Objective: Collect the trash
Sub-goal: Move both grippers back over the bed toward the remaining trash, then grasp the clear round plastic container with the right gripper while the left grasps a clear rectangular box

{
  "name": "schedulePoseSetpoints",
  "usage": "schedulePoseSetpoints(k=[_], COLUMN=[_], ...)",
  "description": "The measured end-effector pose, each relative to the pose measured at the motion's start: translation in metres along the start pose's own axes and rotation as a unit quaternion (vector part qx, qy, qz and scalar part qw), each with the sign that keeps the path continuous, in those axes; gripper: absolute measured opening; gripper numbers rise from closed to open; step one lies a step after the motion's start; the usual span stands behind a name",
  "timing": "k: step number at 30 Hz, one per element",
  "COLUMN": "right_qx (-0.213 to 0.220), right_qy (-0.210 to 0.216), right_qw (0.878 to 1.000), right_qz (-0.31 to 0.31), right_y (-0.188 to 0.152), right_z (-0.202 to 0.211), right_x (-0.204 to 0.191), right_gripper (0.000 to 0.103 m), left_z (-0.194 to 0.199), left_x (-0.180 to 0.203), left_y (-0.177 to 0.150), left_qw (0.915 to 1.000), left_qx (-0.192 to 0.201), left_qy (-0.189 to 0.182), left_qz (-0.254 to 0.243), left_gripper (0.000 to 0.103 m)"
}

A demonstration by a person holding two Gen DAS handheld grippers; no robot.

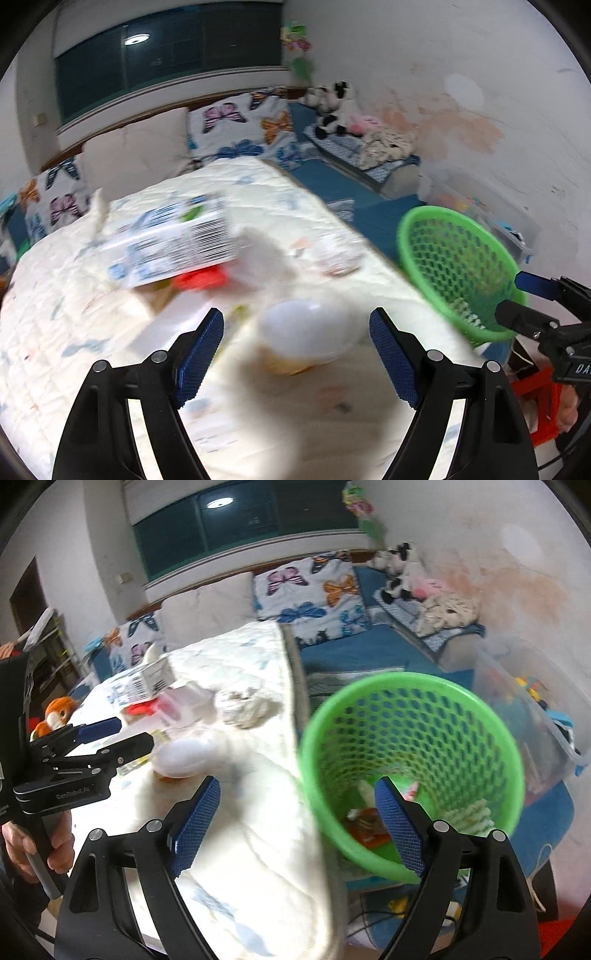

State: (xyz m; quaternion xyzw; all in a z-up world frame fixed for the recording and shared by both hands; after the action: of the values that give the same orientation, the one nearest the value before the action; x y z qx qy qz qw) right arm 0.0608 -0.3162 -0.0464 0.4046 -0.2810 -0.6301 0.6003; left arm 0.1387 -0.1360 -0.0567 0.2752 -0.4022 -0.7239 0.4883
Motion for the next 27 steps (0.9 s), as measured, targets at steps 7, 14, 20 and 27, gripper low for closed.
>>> schedulePoseSetpoints(k=[7, 14, 20, 27], right_qx=[-0.028, -0.070, -0.097, -0.116], right_qy=[0.049, 0.100, 0.128, 0.135], right_qw=[0.998, 0.992, 0.986, 0.984], right_qz=[0.016, 0.030, 0.034, 0.027], right_y=[-0.003, -0.009, -0.013, -0.013], right_z=[-0.031, -0.069, -0.097, -0.121], right_x=[-0.038, -0.072, -0.088, -0.091], right_gripper=[0.085, 0.085, 0.089, 0.092], left_z=[0.014, 0.022, 0.021, 0.011], left_x=[-0.062, -0.102, -0.118, -0.115], left_y=[-0.016, -0.032, -0.043, -0.046], left_qw=[0.9984, 0.9954, 0.9945, 0.9961], left_qx=[-0.007, -0.016, -0.022, -0.031], left_qy=[0.046, 0.067, 0.067, 0.050], left_qz=[0.032, 0.066, 0.077, 0.065], left_gripper=[0.078, 0.078, 0.078, 0.083])
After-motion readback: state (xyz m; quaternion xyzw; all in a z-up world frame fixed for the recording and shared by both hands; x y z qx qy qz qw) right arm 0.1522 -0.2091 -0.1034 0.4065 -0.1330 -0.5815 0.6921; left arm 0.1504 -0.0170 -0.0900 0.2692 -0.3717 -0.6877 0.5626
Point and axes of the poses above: each gripper's, at about its wrist camera, not at the fingertips, and z roughly against the way its jaws point, x to its right, y to its top, the point moved 4 cm from there along -z, roughly the way its jaws point, and after that the axes turned 12 degrees about x, right-handed, at the moved point
